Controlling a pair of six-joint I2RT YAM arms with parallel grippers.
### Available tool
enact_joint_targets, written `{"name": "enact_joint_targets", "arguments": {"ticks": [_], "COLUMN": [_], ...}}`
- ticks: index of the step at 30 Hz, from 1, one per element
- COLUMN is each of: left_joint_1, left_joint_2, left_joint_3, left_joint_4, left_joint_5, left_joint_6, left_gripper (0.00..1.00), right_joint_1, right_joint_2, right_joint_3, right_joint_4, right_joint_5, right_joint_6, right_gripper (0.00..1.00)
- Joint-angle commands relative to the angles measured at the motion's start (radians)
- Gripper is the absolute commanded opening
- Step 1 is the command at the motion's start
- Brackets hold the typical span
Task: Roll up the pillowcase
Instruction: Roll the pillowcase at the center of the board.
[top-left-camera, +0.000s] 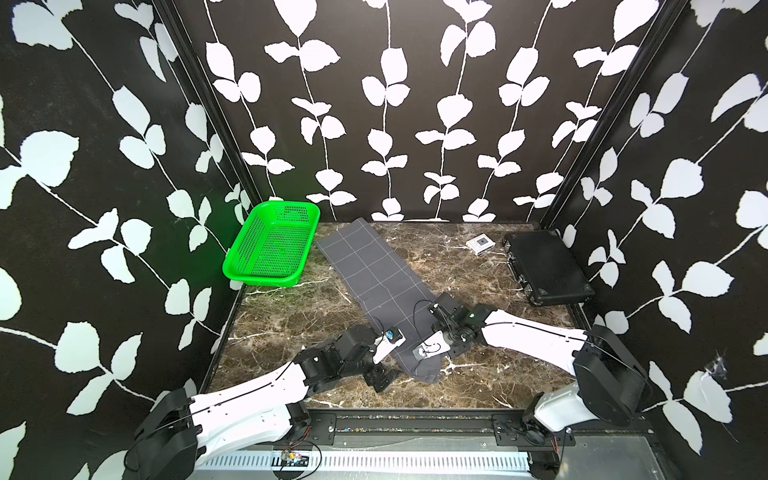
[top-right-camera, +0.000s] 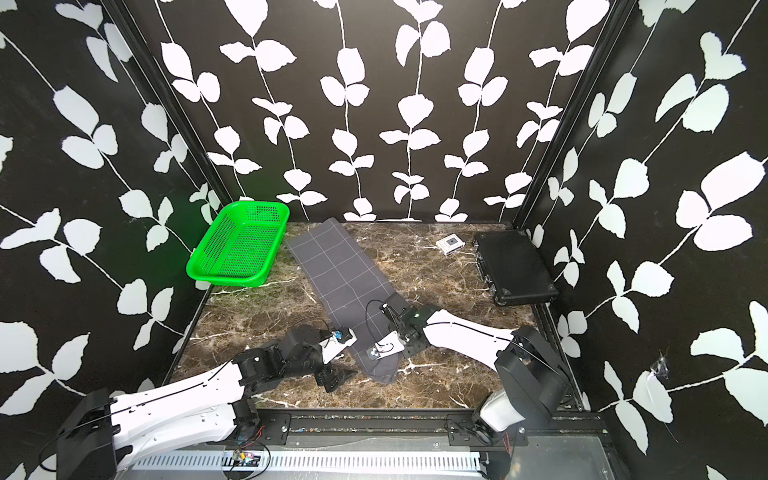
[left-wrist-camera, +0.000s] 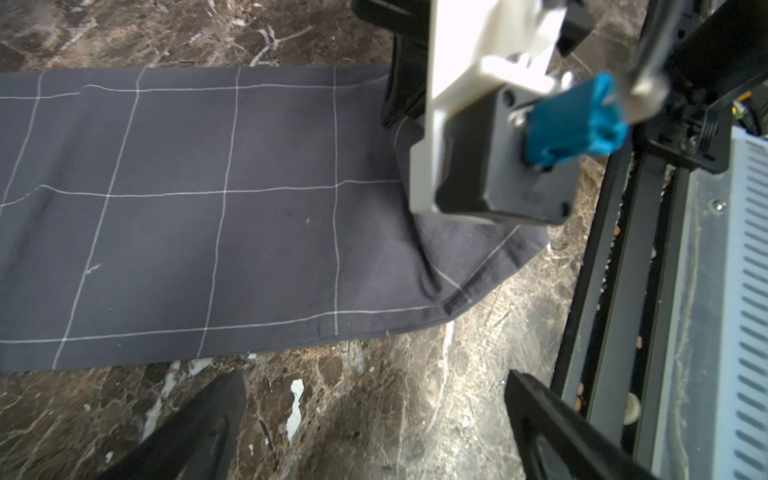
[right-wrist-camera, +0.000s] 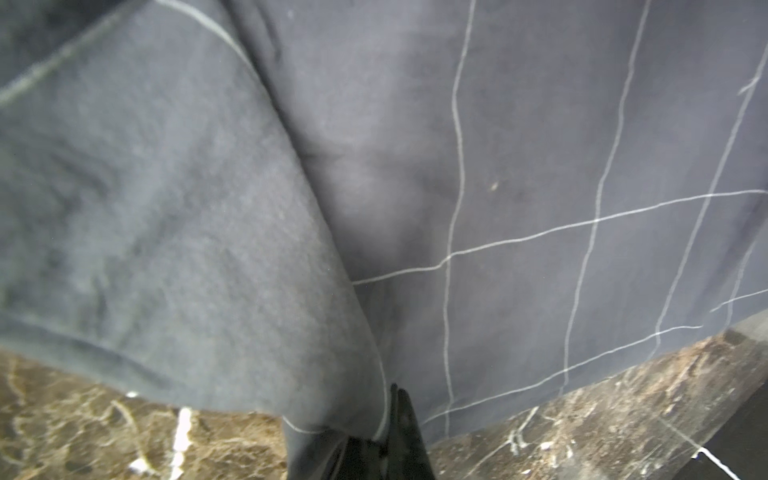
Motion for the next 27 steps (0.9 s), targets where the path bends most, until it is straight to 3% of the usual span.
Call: {"name": "enact_joint_targets", "arguments": {"ticks": [1,8,17,27], "left_joint_1": [0.005,0.042,0.139,0.144], "left_joint_2": [-0.033,-0.083,-0.185,-0.106], "left_joint_3": [-0.024,-0.023,-0.044,0.003], "left_joint_4": [-0.040,-0.061,-0.051,-0.106], "left_joint_5": [-0.017,-0.039,0.020,-0.001], "left_joint_6": [-0.036,-0.069,-0.164,-0.146], "left_gripper": [0.98,0.97,0.97,0.97], "right_joint_1": [0.001,0.003,0.023,0.022], "right_joint_2": [0.012,0.046,0.179,0.285], "right_joint_3": [0.070,0.119,0.208,0.221], "right_joint_4": [0.003,-0.024,0.020,0.154], "right_joint_5": [-0.023,-0.077,-0.089,-0.133], "right_joint_6": [-0.006,-0.009,0.036,0.142], "right_gripper": [0.04,0.08,0.10,0.20]}}
